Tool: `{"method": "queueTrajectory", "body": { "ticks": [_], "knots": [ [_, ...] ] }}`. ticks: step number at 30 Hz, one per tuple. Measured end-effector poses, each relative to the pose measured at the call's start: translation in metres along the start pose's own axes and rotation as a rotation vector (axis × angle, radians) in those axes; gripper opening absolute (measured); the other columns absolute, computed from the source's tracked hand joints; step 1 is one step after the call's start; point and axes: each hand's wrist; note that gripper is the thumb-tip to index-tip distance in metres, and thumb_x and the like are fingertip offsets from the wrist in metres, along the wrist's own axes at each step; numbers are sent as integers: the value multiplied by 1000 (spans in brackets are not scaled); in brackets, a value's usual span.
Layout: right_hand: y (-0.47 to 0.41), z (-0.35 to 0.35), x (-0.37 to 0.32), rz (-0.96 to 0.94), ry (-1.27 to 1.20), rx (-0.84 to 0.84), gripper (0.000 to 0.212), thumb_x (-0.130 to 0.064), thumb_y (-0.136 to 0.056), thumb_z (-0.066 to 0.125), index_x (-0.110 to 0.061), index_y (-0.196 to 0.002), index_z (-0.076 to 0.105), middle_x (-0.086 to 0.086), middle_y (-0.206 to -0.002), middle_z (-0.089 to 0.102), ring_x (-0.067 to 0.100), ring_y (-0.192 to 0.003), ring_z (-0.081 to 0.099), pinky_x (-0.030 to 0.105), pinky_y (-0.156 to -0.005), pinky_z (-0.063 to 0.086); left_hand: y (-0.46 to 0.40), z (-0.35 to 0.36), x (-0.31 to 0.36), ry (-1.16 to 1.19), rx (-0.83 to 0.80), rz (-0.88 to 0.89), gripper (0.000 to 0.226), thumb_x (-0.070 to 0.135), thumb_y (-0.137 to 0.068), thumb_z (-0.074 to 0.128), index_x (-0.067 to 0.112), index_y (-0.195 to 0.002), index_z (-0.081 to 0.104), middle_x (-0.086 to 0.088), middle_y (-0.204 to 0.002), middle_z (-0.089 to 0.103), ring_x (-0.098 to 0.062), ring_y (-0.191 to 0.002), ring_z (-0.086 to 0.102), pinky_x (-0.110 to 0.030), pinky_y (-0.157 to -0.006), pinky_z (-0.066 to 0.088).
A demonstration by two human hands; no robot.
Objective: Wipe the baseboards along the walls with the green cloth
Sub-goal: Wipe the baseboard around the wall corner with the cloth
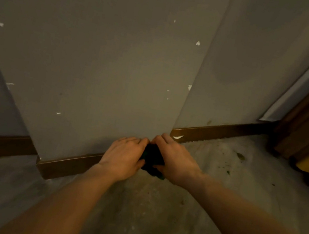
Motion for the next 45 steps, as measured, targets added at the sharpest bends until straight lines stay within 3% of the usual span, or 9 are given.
{"method": "queueTrajectory", "body": {
  "ticks": [6,10,16,26,28,30,34,39,45],
  "knots": [
    [-5,-58,1,-1,97,-3,52,-20,-74,79,-22,-114,47,1,-111,50,25,-90,58,43,-77,52,-28,-28,18,50,64,29,36,33,-93,65,22,-124,49,-3,-121,66,-25,-110,61,-36,-84,42],
    [-6,-78,18,-30,146,-13,54,-18,-75,79,-22,-117,46,1,-111,50,23,-87,59,37,-72,50,-44,-31,32,71,106,40,37,34,-93,65,22,-123,49,-3,-121,66,-26,-109,62,-35,-83,41],
    [7,-51,87,-38,61,16,54,-20,-76,79,-29,-119,46,-7,-113,50,16,-95,57,36,-79,53,-71,14,62,56,99,18,37,37,-95,64,25,-124,47,0,-123,65,-24,-112,62,-37,-87,46],
    [9,11,227,-93,-24,-35,58,-21,-74,77,-36,-119,42,-13,-112,50,9,-91,54,24,-73,46,-128,130,108,128,141,-68,49,44,-93,64,34,-134,38,7,-127,59,-15,-117,56,-32,-95,45],
    [4,21,253,-88,-29,-47,57,-22,-75,76,-35,-120,43,-12,-114,50,10,-94,55,25,-74,48,-137,155,110,131,120,-112,68,60,-91,60,33,-145,29,6,-139,51,-14,-127,50,-32,-107,39],
    [-2,31,276,-72,-26,-62,61,-21,-77,75,-35,-125,41,-10,-120,49,13,-100,55,28,-78,53,-141,178,107,118,79,-158,91,76,-86,50,30,-156,14,4,-156,35,-16,-143,33,-35,-121,19],
    [-22,46,310,-77,36,-80,69,-21,-80,73,-39,-134,34,-7,-127,43,17,-107,52,30,-81,53,-143,222,105,107,21,-246,113,96,-78,29,32,-158,-18,9,-170,-10,-11,-153,-18,-35,-120,-17],
    [-45,60,329,-83,120,-46,71,-20,-79,74,-37,-139,39,-2,-123,42,25,-108,49,38,-77,52,-138,272,117,135,-18,-365,123,104,-70,19,29,-157,-24,5,-165,-32,-11,-148,-35,-41,-124,-17],
    [-64,79,335,-184,176,-35,68,-19,-77,75,-29,-138,46,7,-134,45,31,-114,48,42,-70,55,-133,306,115,104,2,-480,115,104,-71,20,39,-157,-19,3,-167,-26,-19,-151,-31,-47,-124,-9]
  ]
}}
Point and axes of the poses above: each hand's wrist, its own y-axis away from the middle knuckle, its own z-axis out of the palm, x = y × z
